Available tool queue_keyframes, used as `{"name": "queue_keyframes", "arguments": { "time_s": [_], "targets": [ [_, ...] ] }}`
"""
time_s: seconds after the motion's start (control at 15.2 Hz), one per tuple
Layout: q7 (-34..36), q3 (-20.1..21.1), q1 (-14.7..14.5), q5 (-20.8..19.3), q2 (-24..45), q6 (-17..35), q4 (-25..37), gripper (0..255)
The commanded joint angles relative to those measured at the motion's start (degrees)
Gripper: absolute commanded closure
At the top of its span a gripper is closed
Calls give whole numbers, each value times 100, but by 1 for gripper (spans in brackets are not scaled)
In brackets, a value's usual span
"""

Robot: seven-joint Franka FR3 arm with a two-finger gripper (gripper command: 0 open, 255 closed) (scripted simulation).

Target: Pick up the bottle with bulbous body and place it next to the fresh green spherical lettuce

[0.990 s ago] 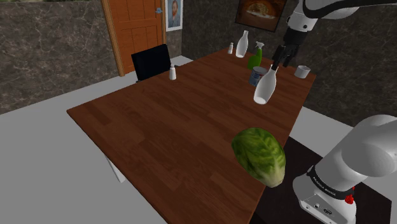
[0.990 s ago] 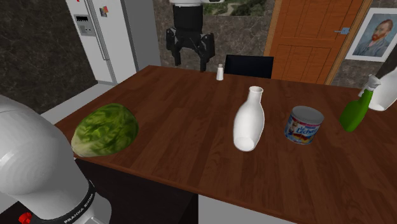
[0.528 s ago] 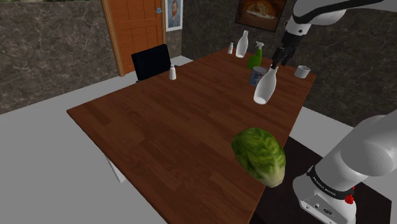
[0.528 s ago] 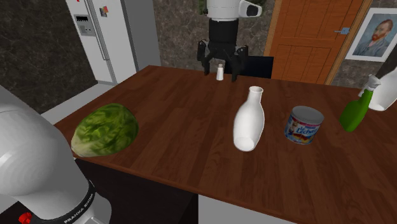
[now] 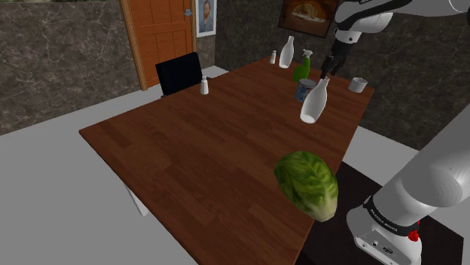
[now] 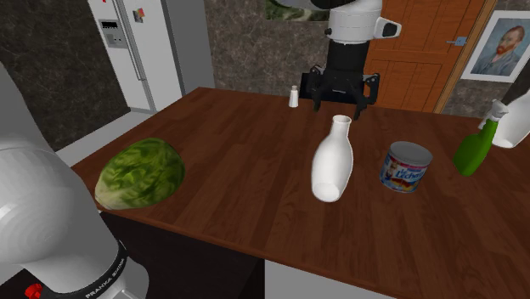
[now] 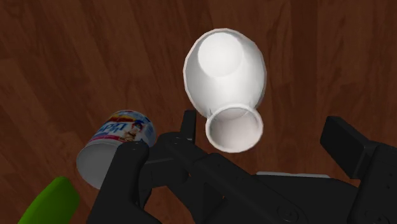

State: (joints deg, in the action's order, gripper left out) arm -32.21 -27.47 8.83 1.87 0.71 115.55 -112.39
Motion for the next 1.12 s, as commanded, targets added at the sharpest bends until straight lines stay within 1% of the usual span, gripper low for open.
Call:
{"name": "queue_keyframes", "arguments": {
  "time_s": [0.0,0.46,0.99,1.06],
  "targets": [
    [-200,-59,66,152,283,65,194,0],
    [-298,-44,88,295,513,603,-144,0],
    [-298,-44,88,295,512,602,-144,0],
    [-298,-44,88,295,512,602,-144,255]
  ]
}}
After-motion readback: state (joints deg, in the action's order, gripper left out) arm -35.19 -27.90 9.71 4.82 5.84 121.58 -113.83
